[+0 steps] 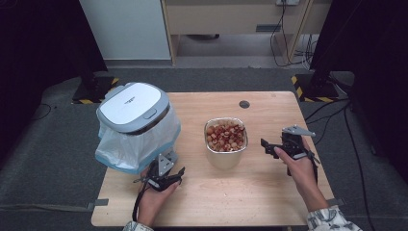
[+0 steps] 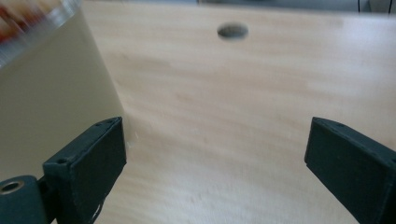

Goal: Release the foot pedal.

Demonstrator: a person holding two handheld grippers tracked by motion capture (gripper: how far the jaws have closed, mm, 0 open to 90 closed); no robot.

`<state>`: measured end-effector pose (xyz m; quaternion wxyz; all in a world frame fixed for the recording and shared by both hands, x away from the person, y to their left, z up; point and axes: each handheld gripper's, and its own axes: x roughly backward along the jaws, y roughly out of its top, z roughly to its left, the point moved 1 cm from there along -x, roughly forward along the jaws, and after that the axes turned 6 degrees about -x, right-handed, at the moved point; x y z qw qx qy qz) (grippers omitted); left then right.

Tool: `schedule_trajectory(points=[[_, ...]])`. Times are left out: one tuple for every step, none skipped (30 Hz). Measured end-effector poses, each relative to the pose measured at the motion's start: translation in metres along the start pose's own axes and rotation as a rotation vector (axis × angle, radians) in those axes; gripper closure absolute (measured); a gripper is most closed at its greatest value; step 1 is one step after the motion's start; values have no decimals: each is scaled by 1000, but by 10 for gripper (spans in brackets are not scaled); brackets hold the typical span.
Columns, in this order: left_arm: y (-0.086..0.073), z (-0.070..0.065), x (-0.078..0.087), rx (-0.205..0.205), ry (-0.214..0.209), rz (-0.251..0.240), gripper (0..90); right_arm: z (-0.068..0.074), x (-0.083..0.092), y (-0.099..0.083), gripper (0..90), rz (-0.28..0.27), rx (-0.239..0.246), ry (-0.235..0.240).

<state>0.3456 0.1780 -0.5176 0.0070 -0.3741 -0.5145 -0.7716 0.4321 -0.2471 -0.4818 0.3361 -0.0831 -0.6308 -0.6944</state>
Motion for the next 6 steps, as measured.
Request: schedule_trajectory(points=[[0, 0, 0, 0, 0, 0, 343, -2, -3, -6, 60, 16, -3, -10], [0, 0, 0, 0, 0, 0, 343, -3, -7, -11, 59, 37, -13, -16], [0, 0, 0, 0, -1, 0, 343, -4, -10, -15, 58, 73, -13, -24], [0, 0, 0, -1, -1, 0, 342, -4, -14, -19, 58, 95, -10, -39], [0, 0, 0, -2, 0, 0, 342, -4, -17, -23, 58, 111, -1, -49], [0, 0, 0, -2, 0, 0, 341, -4, -17, -23, 58, 111, -1, -49]])
